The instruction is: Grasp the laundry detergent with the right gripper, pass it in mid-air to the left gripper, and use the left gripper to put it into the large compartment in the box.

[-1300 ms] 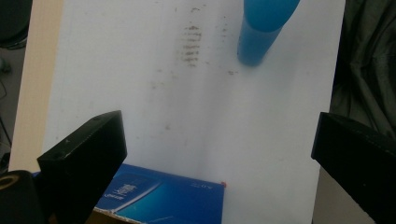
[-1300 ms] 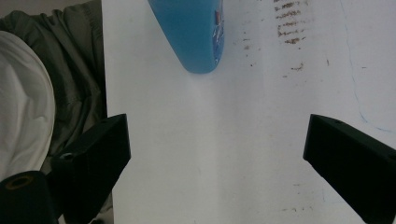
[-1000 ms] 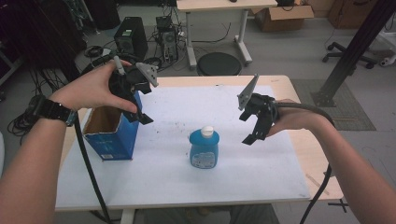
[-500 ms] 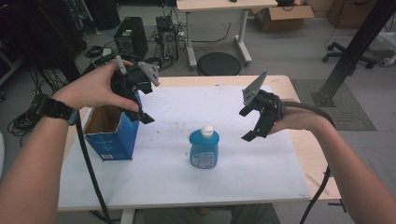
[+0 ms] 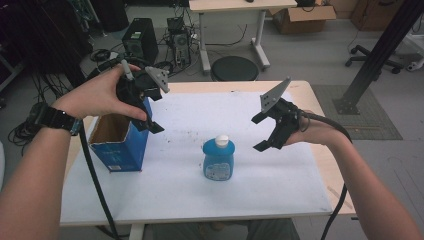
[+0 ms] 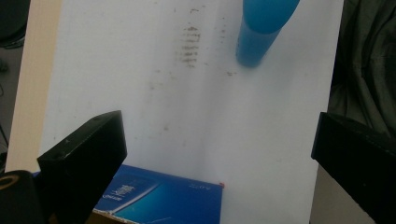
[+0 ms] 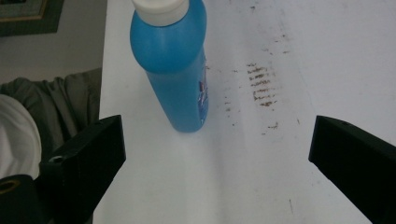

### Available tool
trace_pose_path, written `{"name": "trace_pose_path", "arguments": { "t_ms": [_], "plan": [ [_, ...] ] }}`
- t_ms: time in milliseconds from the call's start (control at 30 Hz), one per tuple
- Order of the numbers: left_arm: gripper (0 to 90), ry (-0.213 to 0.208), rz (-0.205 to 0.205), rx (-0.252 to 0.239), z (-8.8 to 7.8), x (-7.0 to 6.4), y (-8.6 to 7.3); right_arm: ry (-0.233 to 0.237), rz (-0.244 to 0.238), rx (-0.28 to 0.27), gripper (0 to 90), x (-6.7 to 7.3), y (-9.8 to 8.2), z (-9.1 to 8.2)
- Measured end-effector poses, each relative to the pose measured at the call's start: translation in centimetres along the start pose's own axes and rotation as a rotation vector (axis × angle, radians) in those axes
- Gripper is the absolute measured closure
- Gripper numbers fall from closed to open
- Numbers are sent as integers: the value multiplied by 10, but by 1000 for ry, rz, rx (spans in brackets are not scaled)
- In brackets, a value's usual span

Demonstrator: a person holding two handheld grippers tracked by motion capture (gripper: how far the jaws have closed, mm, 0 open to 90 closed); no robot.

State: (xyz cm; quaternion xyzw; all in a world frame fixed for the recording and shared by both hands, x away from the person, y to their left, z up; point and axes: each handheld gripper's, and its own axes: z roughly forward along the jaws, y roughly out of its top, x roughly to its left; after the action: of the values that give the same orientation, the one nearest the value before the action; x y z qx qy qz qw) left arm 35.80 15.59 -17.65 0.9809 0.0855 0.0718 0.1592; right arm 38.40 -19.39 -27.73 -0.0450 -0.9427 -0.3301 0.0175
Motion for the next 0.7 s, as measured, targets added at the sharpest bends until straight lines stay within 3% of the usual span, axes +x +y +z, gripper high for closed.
{"name": "trace_pose_path", "arguments": {
  "t_ms": [400,700],
  "plan": [
    [39,1,3,3,1,-2,1,4,6,-143,32,6,-7,14],
    [39,-1,5,3,1,-4,0,2,11,-239,31,15,-15,39]
  ]
}}
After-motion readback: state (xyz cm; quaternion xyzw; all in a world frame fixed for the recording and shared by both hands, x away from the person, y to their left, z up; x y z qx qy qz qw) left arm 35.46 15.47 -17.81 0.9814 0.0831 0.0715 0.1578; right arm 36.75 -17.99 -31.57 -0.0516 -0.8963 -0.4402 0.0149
